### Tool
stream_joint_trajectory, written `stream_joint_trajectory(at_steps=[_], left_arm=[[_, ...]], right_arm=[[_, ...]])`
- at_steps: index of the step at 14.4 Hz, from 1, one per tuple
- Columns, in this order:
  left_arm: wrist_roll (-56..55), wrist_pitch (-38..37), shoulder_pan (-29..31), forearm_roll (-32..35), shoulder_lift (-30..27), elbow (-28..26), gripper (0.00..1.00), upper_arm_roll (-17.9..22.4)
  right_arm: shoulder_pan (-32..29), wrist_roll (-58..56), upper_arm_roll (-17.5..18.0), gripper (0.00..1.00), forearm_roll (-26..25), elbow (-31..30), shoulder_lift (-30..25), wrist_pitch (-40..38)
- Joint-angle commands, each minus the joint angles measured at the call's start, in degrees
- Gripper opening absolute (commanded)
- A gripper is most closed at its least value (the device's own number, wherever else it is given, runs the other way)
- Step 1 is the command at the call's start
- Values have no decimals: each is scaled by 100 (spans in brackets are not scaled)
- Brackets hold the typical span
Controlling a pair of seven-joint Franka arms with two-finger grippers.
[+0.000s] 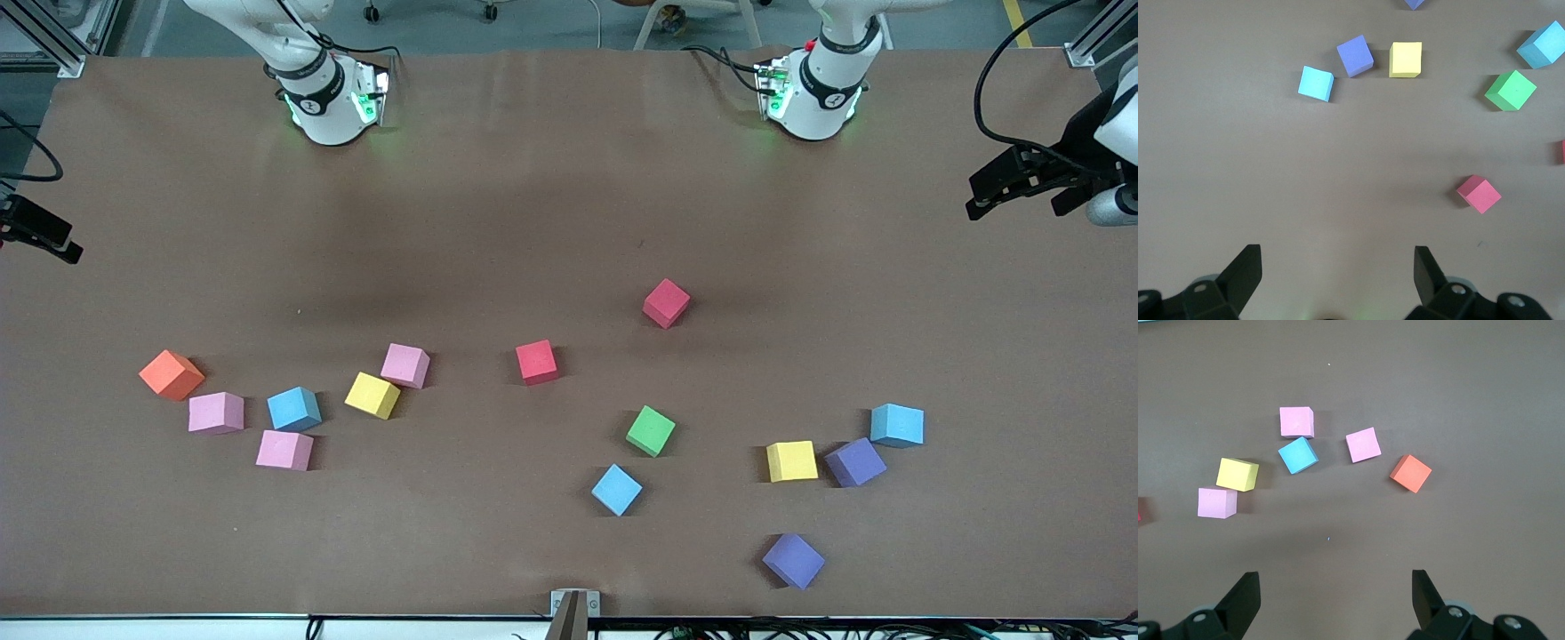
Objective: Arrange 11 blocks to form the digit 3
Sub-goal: 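Reach the right gripper to a pink cube while the left gripper reaches a blue cube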
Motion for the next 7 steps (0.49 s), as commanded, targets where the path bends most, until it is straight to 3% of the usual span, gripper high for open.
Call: stream_joint_trajectory(at_steps=[1, 3, 7], left_arm=[[7, 24, 19, -30, -13, -10, 100, -6], [77, 6, 27, -47, -22, -10, 100, -6], [104, 41, 45, 58, 345, -2, 100, 3]], right_arm=[[-98, -16, 92, 100, 29, -585, -289, 178], [-98, -16, 92, 100, 29, -920, -324, 389], [-89, -16, 101, 100, 21, -852, -316, 381]])
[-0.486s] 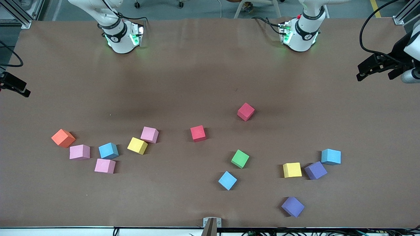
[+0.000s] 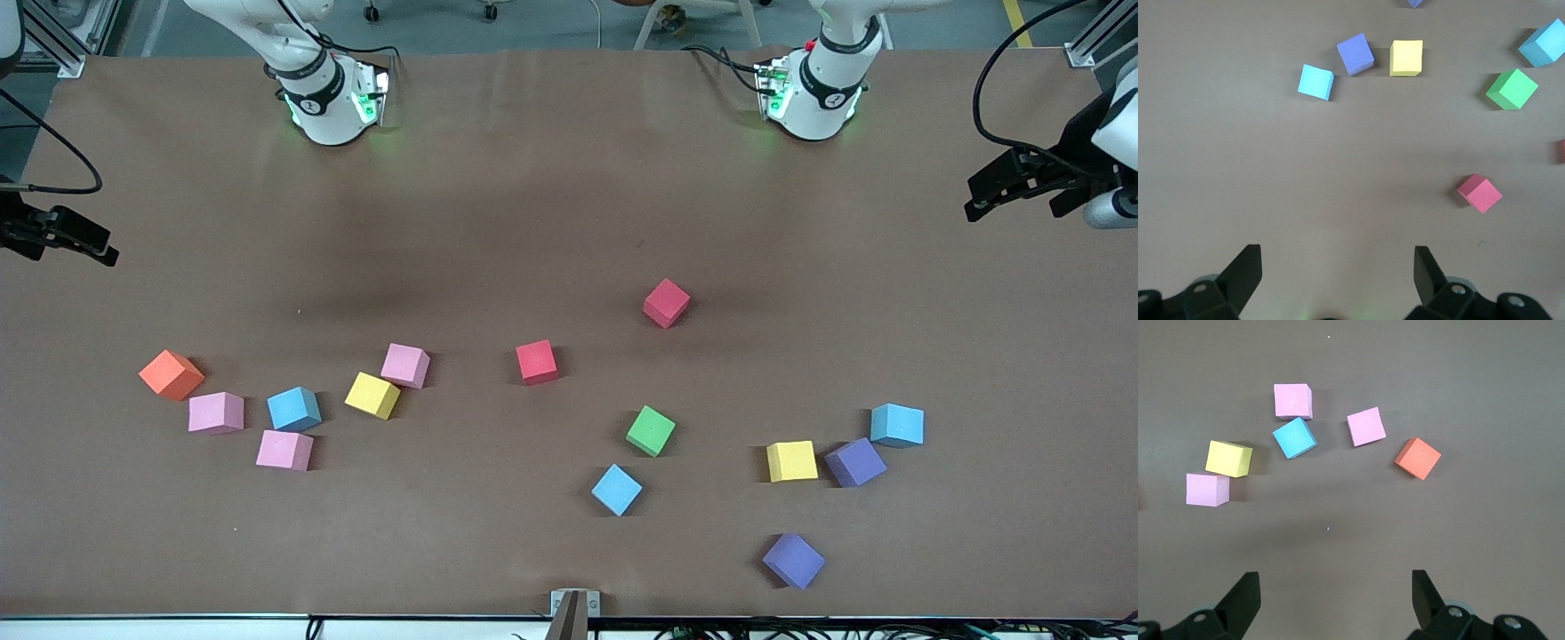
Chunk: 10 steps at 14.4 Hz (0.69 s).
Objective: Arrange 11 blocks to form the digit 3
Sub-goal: 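Reach the right gripper to a pink cube while the left gripper reaches a blue cube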
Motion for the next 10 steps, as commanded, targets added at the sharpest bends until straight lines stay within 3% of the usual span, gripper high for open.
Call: stream_joint_trajectory(at_steps=[1, 5, 10], left_arm=[[101, 59, 57, 123, 366, 15, 100, 25], [154, 348, 215, 229, 1217, 15, 100, 25], [812, 1850, 549, 537, 2413, -2, 100, 42]], right_arm=[[-72, -16, 88, 100, 19, -93, -190, 12], [401, 36, 132, 100, 19, -154, 55, -50], [1078, 403, 132, 100, 19, -154, 1083, 240]])
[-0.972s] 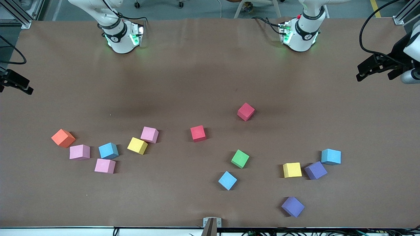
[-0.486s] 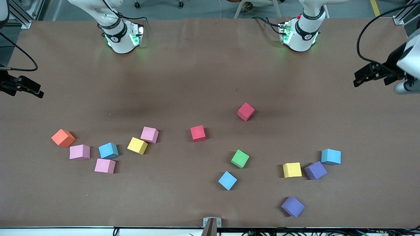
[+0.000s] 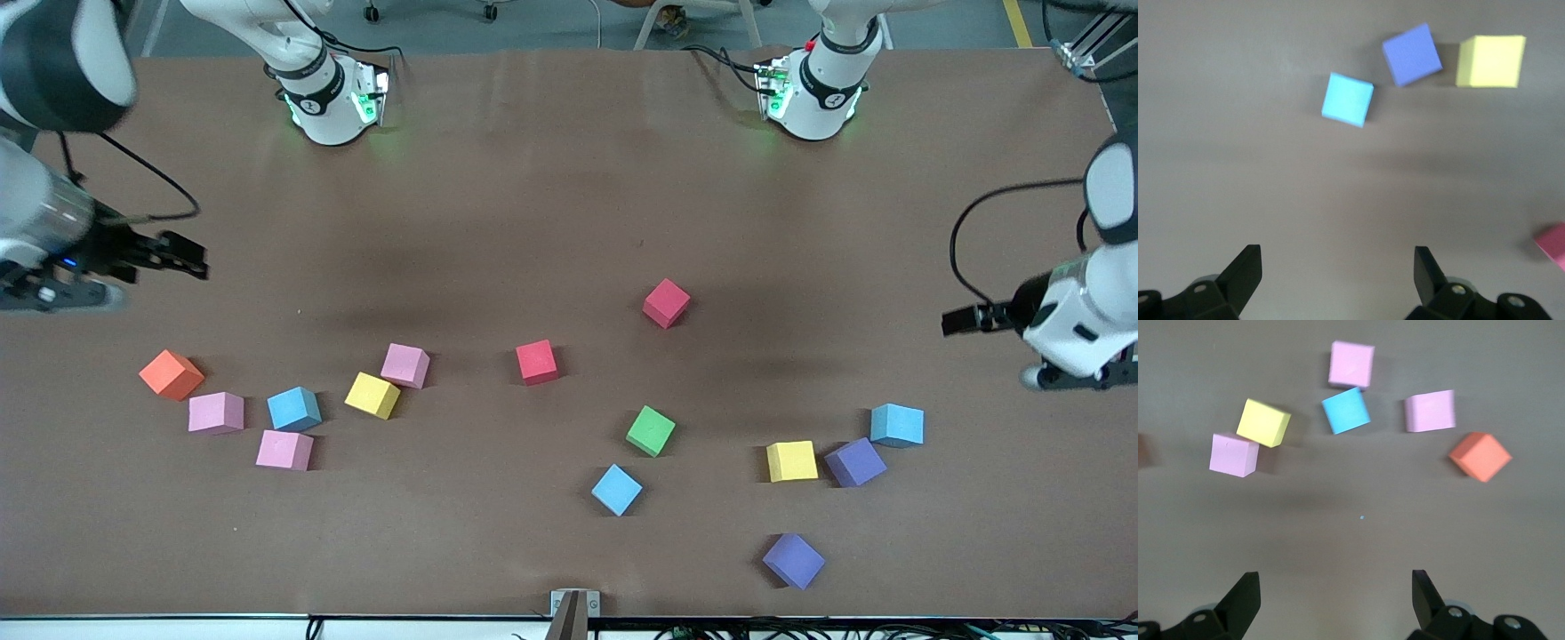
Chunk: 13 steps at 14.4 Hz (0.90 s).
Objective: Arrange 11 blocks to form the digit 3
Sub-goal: 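Reach the right gripper to a pink cube while the left gripper reaches a blue cube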
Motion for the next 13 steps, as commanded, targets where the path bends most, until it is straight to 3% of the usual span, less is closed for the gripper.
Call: stream_joint_trajectory(at_steps=[1, 8, 13], left_arm=[[497, 618, 119, 189, 635, 123, 100, -8], [860, 2560, 146, 497, 1972, 96, 100, -17], [825, 3265, 182, 410, 2289, 96, 100, -25]], right_arm=[[398, 798, -17, 100, 4, 30, 606, 246], [1059, 1566, -17, 100, 205, 30, 1741, 1143], [1489, 2250, -17, 100, 329, 30, 2356, 1776]])
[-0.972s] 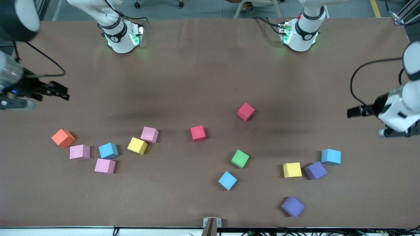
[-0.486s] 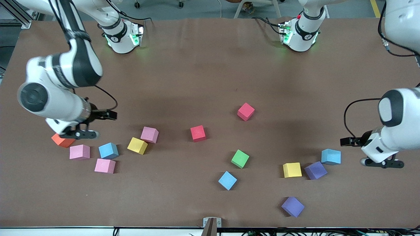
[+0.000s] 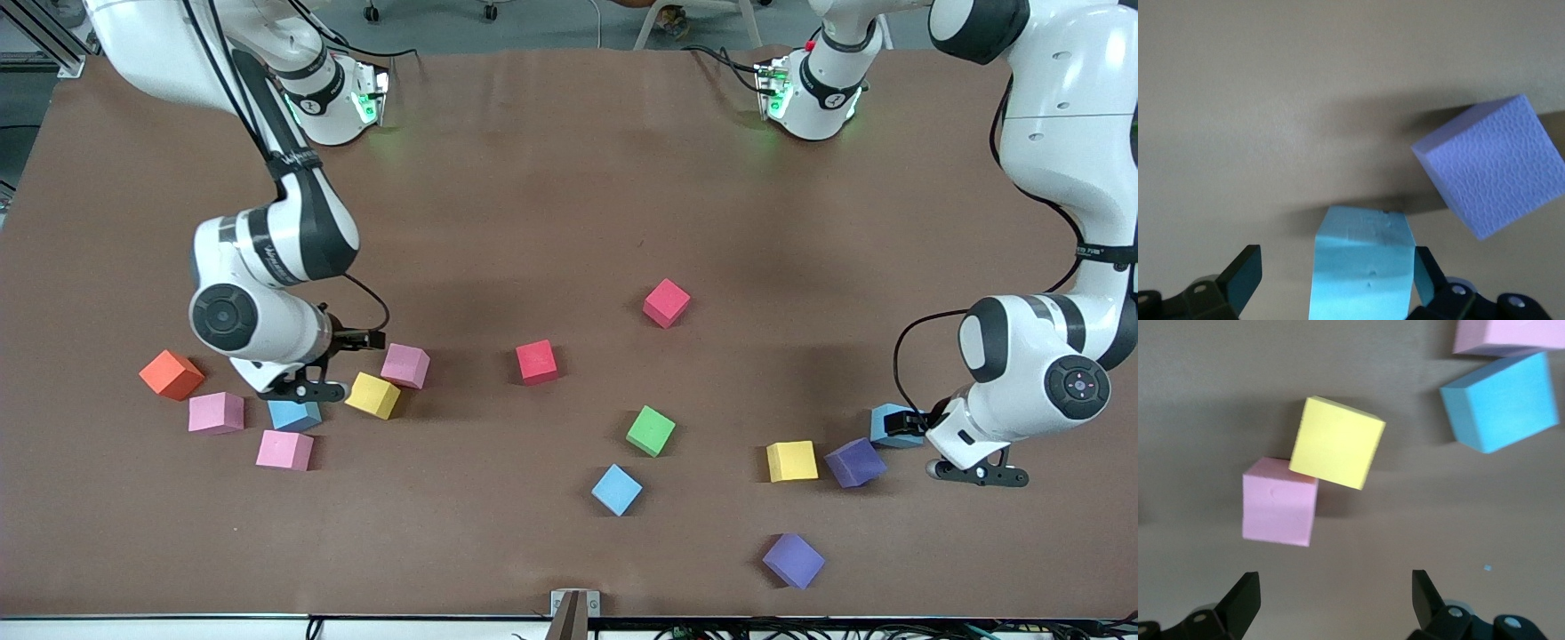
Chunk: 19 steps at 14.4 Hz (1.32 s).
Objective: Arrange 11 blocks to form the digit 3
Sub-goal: 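Lift the pink cube with the right gripper while the left gripper lifts blue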
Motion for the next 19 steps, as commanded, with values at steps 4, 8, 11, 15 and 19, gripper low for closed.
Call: stream_joint_trajectory(at_steps=[4, 8, 11, 15, 19], left_arm=[[-37, 131, 11, -41, 56, 59, 100, -56], [-37, 104, 19, -112, 30, 15, 100, -83], [-2, 104, -25, -200, 30, -99, 100, -83], [51, 131, -33, -200, 30, -231, 100, -83], [-19, 87, 2, -218, 21, -249, 41, -83]], right_arm=[[318, 804, -32, 100, 93, 42, 450, 445], [344, 804, -32, 100, 619, 50, 618, 577], [336, 804, -32, 100, 629, 68, 714, 648], [292, 786, -41, 100, 629, 68, 846, 841], [335, 795, -41, 99, 629, 59, 934, 929]])
